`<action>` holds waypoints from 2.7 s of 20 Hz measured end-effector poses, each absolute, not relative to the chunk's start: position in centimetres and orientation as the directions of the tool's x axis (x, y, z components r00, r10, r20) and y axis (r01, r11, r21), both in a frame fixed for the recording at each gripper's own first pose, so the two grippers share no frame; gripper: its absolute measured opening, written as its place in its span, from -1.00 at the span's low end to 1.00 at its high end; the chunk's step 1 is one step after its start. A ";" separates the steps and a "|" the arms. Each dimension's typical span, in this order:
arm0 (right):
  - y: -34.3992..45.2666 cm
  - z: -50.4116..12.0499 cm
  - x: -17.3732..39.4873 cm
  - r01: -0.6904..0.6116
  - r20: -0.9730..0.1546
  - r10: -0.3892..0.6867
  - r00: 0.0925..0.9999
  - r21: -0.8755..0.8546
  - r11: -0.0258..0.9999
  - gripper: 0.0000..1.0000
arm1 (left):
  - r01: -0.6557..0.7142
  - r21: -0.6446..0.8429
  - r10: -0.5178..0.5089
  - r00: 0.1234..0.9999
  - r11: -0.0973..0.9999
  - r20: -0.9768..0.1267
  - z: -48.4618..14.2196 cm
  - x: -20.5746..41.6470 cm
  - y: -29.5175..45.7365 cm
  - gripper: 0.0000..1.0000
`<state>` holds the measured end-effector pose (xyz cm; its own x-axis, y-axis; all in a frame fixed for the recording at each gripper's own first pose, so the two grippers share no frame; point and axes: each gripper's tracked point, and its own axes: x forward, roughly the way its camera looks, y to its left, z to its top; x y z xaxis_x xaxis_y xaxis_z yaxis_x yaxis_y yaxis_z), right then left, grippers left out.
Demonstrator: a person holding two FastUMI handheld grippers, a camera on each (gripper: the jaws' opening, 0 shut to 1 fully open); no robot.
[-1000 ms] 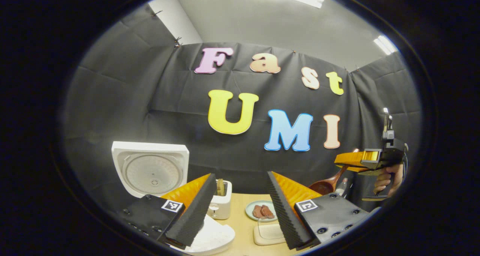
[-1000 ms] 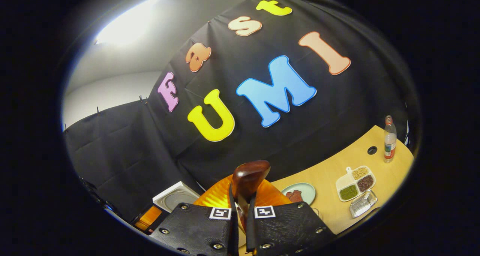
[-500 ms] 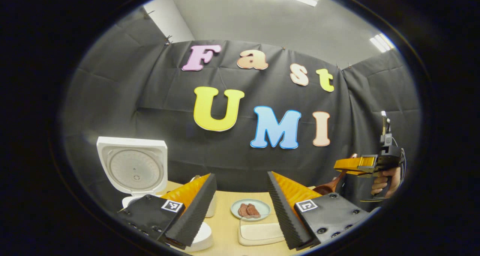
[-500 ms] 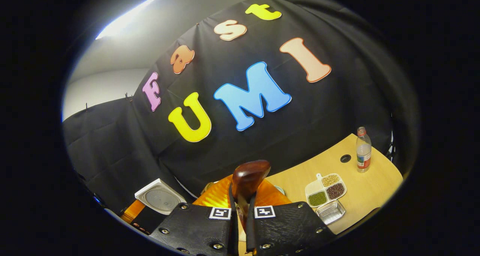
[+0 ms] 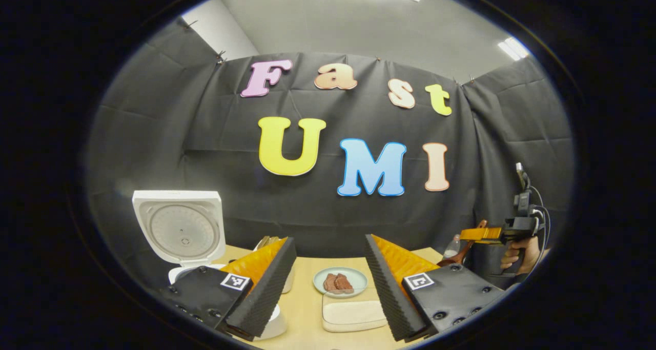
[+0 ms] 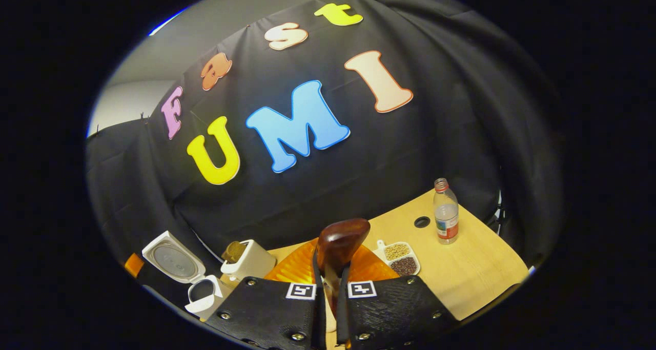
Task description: Close the left gripper, press the button to open the rice cooker; take a wooden spoon from the chopstick holder with the right hand, scoop a spoonful of rice and pour it into the rice cooker, then put the wooden spoon back into the chopstick holder.
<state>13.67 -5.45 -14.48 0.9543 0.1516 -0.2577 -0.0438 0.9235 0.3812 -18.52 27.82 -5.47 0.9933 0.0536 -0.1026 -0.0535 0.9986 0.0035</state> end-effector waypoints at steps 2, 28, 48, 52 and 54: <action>-6.7 -15.7 14.0 -0.015 -0.273 0.115 0.955 0.344 0.939 -0.84 | -0.058 0.008 0.059 0.993 0.998 -0.104 -5.4 -18.7 27.8 0.90; -13.6 -25.3 13.5 0.139 -0.358 -0.102 0.928 0.081 0.987 0.99 | -0.012 0.050 0.018 0.992 0.999 -0.128 -5.9 -19.4 26.7 0.84; -2.7 -8.0 7.8 -0.061 -0.113 0.067 0.991 0.055 0.997 0.99 | -0.228 0.100 0.232 0.972 0.969 -0.039 0.6 -14.6 43.7 0.87; -1.5 -8.1 7.9 -0.071 -0.122 0.077 0.990 0.049 0.996 0.99 | -0.293 0.114 0.297 0.955 0.949 -0.015 2.8 -13.0 49.8 0.89; -1.3 -8.4 7.9 -0.066 -0.131 0.072 0.989 0.045 0.997 0.99 | -0.317 0.107 0.320 0.948 0.942 -0.008 3.4 -11.8 52.6 0.89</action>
